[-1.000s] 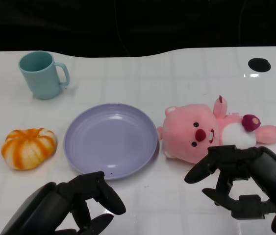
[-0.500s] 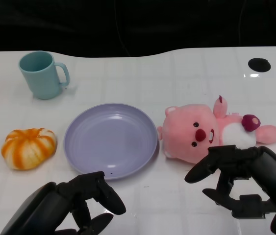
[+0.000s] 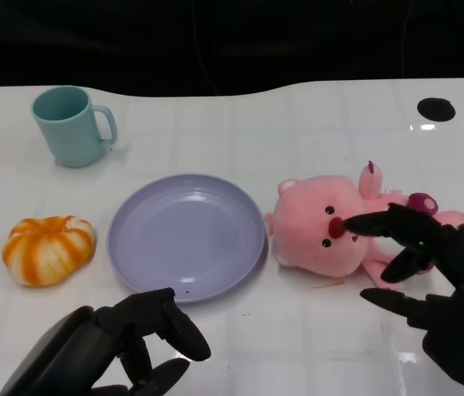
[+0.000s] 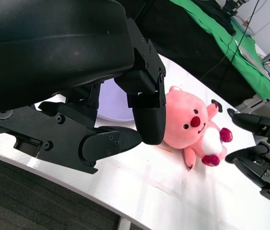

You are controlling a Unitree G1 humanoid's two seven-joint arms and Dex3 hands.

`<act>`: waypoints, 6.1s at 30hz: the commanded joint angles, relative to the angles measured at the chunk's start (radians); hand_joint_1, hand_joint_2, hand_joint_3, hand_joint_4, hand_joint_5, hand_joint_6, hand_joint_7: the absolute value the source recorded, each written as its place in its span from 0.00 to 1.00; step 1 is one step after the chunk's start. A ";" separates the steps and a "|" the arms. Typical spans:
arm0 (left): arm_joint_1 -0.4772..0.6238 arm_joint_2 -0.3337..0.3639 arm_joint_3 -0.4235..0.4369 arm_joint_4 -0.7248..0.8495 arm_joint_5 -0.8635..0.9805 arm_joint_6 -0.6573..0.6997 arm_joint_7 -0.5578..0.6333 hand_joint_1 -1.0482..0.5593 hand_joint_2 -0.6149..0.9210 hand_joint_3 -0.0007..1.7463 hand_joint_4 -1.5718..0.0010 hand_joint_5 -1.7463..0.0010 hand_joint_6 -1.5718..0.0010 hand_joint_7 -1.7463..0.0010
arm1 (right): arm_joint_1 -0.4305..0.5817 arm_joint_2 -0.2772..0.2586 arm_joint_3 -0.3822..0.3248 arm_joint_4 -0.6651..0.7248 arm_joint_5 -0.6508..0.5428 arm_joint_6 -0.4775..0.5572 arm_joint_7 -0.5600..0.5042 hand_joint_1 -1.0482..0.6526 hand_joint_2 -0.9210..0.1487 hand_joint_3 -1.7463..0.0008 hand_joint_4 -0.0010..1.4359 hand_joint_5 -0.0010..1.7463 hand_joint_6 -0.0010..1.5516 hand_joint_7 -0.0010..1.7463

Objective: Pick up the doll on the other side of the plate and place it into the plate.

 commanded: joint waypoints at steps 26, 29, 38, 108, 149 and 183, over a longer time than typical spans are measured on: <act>-0.013 0.008 -0.012 0.013 0.020 0.000 0.006 0.52 0.94 0.35 0.63 0.05 0.59 0.38 | -0.230 -0.136 0.149 0.185 -0.480 0.065 0.147 0.20 0.00 0.99 0.00 0.38 0.09 0.12; -0.013 0.007 -0.012 0.012 0.019 0.002 0.004 0.52 0.94 0.35 0.64 0.05 0.60 0.38 | -0.269 -0.126 0.176 0.264 -0.503 0.054 0.136 0.19 0.00 0.98 0.01 0.38 0.10 0.11; -0.005 0.005 -0.014 0.013 0.021 -0.005 0.008 0.52 0.94 0.35 0.64 0.05 0.59 0.39 | -0.390 -0.062 0.226 0.506 -0.513 0.012 0.083 0.18 0.00 0.95 0.02 0.38 0.13 0.09; 0.071 0.021 -0.004 -0.085 0.016 0.007 -0.012 0.51 0.94 0.36 0.65 0.07 0.60 0.39 | -0.729 0.025 0.254 1.292 -0.285 -0.349 -0.483 0.44 0.23 0.56 0.62 1.00 0.45 0.88; 0.065 -0.005 -0.077 -0.080 0.101 -0.001 0.003 0.52 0.95 0.34 0.64 0.05 0.59 0.40 | -0.972 0.394 0.322 1.393 -0.244 -0.368 -0.444 0.46 0.40 0.52 0.63 1.00 0.51 0.64; 0.036 -0.042 -0.128 -0.098 0.151 0.047 0.001 0.51 0.95 0.33 0.63 0.01 0.60 0.38 | -0.378 0.075 0.091 0.414 0.135 -0.332 0.115 0.44 0.00 0.91 0.51 0.63 0.59 0.10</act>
